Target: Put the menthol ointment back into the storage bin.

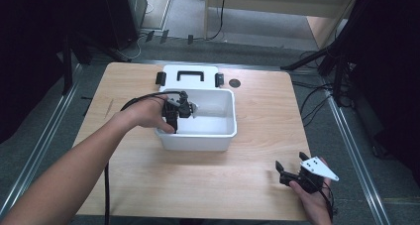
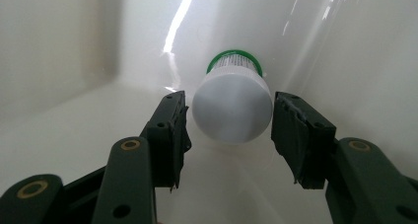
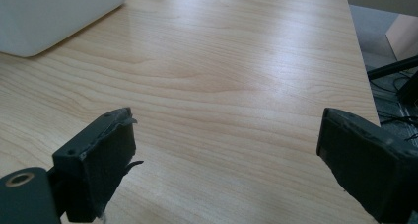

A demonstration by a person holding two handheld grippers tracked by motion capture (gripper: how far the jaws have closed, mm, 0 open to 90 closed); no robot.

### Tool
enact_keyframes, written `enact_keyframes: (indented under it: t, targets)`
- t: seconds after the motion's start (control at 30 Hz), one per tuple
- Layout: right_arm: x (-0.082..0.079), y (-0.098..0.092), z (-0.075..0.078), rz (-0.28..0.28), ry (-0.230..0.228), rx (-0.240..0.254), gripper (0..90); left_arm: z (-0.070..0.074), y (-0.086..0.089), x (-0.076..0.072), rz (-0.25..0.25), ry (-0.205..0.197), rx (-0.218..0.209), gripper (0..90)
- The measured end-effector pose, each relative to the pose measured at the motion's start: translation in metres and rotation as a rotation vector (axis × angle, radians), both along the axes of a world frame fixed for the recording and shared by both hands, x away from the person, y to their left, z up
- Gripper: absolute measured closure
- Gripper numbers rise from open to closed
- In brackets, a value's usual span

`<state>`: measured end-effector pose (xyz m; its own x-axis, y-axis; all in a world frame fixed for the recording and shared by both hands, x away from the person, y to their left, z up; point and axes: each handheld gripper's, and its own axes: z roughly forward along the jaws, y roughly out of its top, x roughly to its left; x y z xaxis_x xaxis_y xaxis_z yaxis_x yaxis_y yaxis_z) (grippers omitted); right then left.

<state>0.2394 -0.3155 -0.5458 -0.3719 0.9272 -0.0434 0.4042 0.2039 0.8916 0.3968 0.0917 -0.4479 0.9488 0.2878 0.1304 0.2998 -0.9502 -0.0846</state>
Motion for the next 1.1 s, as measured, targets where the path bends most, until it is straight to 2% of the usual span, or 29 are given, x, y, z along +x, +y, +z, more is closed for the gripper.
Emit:
enact_keyframes:
  t: [0.17,0.37,0.4,0.7,0.77,0.83,1.0,1.1]
  targets:
    - [0.0,0.0,0.0,0.002,0.0,0.001,8.0,0.002,0.002,0.0,0.011,-0.023,-0.017,44.5]
    - [0.0,0.0,0.0,0.002,0.001,0.002,8.0,0.013,0.007,0.0,0.037,-0.045,-0.05,36.4]
    - [0.0,0.0,0.0,0.002,0.002,0.002,8.0,0.017,0.009,-0.001,0.042,-0.045,-0.066,35.9]
    - [0.0,0.001,0.0,0.002,0.004,-0.001,8.0,0.038,0.018,-0.006,0.07,-0.072,-0.113,28.1]
    - [0.0,0.001,0.0,0.001,0.003,-0.002,8.0,0.044,0.022,-0.006,0.081,-0.082,-0.135,26.4]
    - [0.001,0.001,0.0,0.003,0.002,-0.004,8.0,0.053,0.028,-0.006,0.107,-0.091,-0.178,22.2]
    - [0.001,0.001,0.0,0.003,0.004,-0.005,8.0,0.064,0.038,-0.008,0.139,-0.113,-0.204,13.9]
    - [0.001,0.001,0.0,0.002,0.006,-0.004,8.0,0.069,0.045,-0.011,0.158,-0.13,-0.2,10.0]
